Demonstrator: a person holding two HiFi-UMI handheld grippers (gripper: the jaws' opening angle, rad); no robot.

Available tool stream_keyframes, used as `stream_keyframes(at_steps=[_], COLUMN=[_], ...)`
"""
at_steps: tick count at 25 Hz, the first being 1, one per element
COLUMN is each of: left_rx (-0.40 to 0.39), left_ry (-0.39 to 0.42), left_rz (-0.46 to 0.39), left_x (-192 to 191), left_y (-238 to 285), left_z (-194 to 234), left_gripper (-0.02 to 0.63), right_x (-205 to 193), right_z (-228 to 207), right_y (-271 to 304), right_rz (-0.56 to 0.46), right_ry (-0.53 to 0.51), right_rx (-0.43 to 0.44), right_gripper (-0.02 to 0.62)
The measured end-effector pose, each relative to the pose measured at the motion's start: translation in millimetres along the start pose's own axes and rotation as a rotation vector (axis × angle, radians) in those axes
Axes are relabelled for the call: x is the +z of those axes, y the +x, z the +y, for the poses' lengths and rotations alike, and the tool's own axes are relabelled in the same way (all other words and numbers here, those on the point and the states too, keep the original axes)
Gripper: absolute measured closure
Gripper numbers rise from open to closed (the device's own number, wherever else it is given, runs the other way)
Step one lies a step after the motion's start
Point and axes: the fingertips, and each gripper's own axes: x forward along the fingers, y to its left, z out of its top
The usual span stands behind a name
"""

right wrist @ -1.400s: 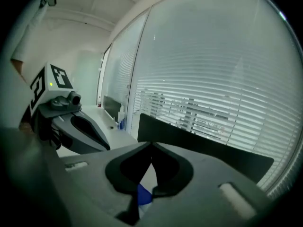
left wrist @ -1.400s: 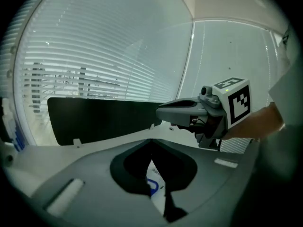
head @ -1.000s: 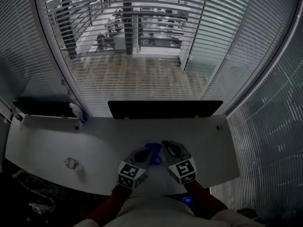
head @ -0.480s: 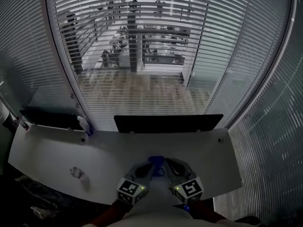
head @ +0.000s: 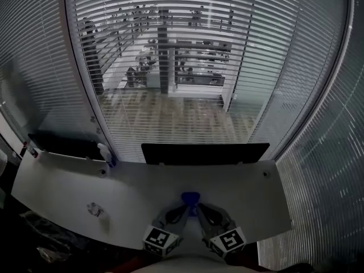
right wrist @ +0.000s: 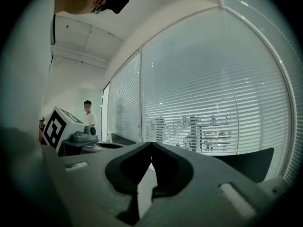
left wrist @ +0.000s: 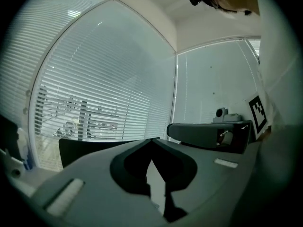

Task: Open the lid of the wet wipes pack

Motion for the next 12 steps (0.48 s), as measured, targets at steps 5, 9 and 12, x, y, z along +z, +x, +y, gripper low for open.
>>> stream_keyframes(at_steps=[5,9,12], left_rx=[0.020,0.031,0.033], left_ry=[-0.001,-0.014,-0.023], left_rz=[-0.003,0.007,0.001], left_x=[7,2,-5], left_y=[-3,-4,-3], left_z=[-2,0,3], left_gripper=[0.603,0.604,0.604], right_x=[5,8,-2], right_z=[0,4,3], right_y=[-7,-7,-8], right_rz=[-0.026,-0.035,-0.035], right_ry=[0.039,0.046,0.037], right_rx=[0.008,0.019,0.014], right_gripper=[0.594,0.595,0.595])
